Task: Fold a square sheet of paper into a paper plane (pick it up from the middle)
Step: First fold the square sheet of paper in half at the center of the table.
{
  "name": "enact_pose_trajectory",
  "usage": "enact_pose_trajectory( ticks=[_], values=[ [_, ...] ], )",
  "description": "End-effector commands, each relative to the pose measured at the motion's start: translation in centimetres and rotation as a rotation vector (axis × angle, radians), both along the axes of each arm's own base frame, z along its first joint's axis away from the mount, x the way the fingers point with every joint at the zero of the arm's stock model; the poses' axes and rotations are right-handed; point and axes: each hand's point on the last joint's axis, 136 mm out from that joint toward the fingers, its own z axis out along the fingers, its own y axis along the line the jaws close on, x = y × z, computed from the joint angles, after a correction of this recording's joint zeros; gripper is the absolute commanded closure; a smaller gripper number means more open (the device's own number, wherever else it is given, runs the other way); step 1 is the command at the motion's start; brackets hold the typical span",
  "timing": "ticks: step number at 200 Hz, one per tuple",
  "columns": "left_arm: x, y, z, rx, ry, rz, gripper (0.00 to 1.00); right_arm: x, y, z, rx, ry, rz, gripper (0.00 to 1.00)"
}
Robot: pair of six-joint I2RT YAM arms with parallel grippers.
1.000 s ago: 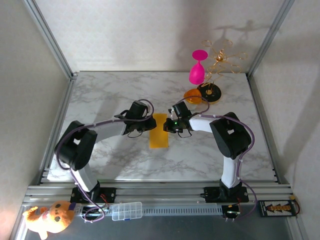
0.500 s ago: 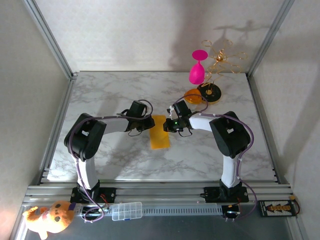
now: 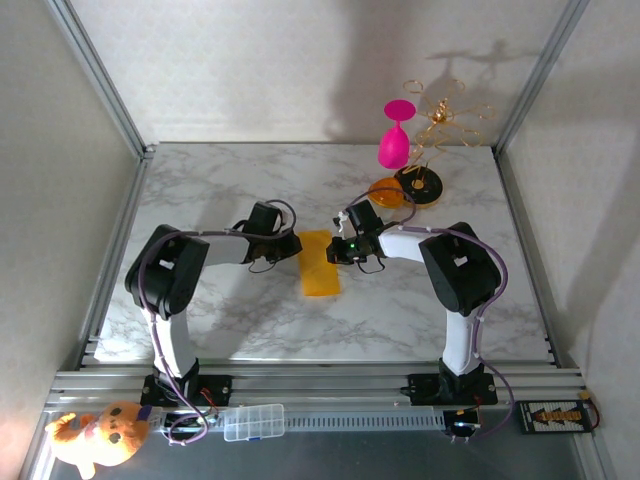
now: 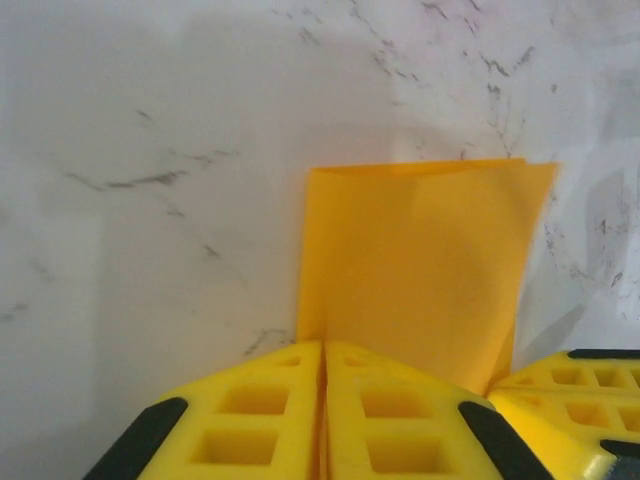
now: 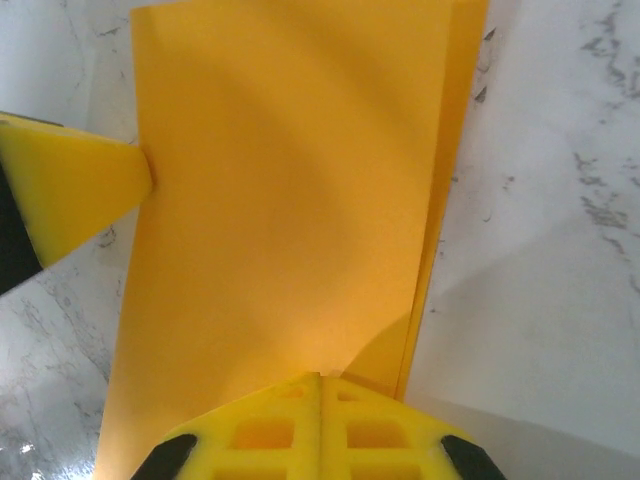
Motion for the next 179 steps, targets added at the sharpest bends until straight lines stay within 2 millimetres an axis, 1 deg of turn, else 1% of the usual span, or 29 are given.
enact_pose_trajectory(
  ticks=[1,11,19,31,43,57,75,111,135,161,179],
  values=[
    [0.7,2.8,0.3,0.060,-0.005,0.052,0.89,-3.5,-7.2,-7.8,-0.327,0.166,-0.047,0.98],
    [0.9,2.1,1.8,0.014,-0.031,0.043,0.89,-3.4,-7.0,-7.6,-0.321,0.160,-0.043,0.98],
    [0.9,1.2,3.0,-0.034,-0.053,0.028,0.89,-3.4,-6.9,-7.6,-0.316,0.160,-0.041,0.98],
    [0.7,-0.2,4.5,-0.096,-0.074,0.008,0.88,-3.4,-6.8,-7.6,-0.309,0.165,-0.042,0.98],
    [0.4,-1.4,5.2,-0.129,-0.086,-0.009,0.88,-3.5,-6.7,-7.7,-0.306,0.170,-0.043,0.98],
    [0.0,-2.6,5.4,-0.149,-0.087,-0.025,0.88,-3.5,-6.7,-7.8,-0.303,0.174,-0.045,0.98],
    [0.1,-3.5,4.7,-0.146,-0.070,-0.034,0.88,-3.7,-6.9,-8.0,-0.308,0.181,-0.046,0.98],
    [1.2,-3.3,2.5,-0.084,-0.029,0.003,0.88,-4.0,-7.1,-8.2,-0.318,0.187,-0.046,0.98],
    [1.6,-2.5,0.5,-0.007,0.017,0.028,0.89,-4.1,-7.2,-8.3,-0.324,0.189,-0.046,0.98],
    [1.9,-0.9,-1.4,0.057,0.047,0.058,0.89,-4.1,-7.6,-8.4,-0.343,0.187,-0.048,0.97],
    [1.9,-0.1,-2.2,0.040,0.067,0.066,0.88,-4.2,-7.8,-8.5,-0.356,0.187,-0.049,0.98]
  ],
)
